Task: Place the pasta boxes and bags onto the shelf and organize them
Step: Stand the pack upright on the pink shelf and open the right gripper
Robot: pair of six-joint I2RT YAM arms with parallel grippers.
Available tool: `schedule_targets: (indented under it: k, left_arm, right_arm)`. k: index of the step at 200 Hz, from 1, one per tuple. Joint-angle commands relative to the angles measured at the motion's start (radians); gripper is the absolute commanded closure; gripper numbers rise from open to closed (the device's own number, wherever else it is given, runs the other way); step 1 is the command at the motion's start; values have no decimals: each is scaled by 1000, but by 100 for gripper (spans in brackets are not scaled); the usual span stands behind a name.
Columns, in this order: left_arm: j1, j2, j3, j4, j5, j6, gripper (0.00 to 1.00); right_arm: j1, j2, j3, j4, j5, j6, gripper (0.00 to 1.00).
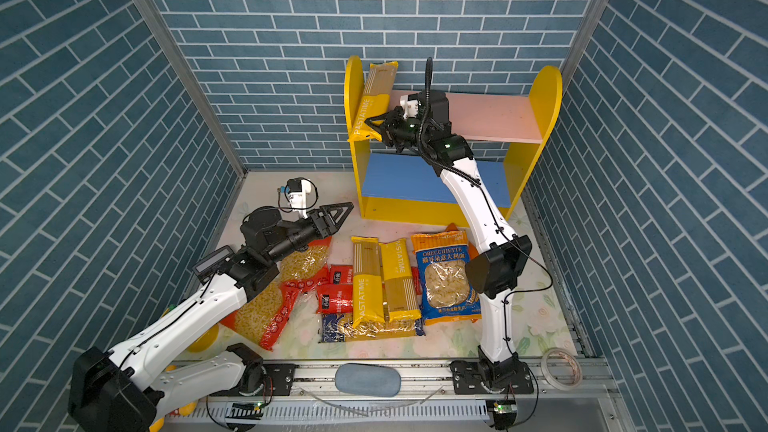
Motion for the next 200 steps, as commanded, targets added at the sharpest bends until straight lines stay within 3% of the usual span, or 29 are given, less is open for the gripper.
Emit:
schedule_targets:
  k: [1,34,62,88,135,200]
  left_arm:
    - [-10,14,-27,50,-13,3,25]
    - [-16,11,-53,74,-15,-12,25]
    - [-16,24,-52,75,-9,-9,25]
    - [-22,45,-50,92,-1,-16,25]
    - [-32,38,-53,79,-10,-16,25]
    - [-32,23,-64,55,-19,-10,25]
  right_arm:
    - [-1,-36,59,33,-36,-100,60]
    - [-1,-162,-153,73,-24,-131,45]
    - [-1,-243,-310,129,1,-131,44]
    - [-4,-265,-381,169,18,-129,58]
    - [-4,-169,-214,87,-39,-176,84]
    - [-70,-154,-149,37,-216,-225,94]
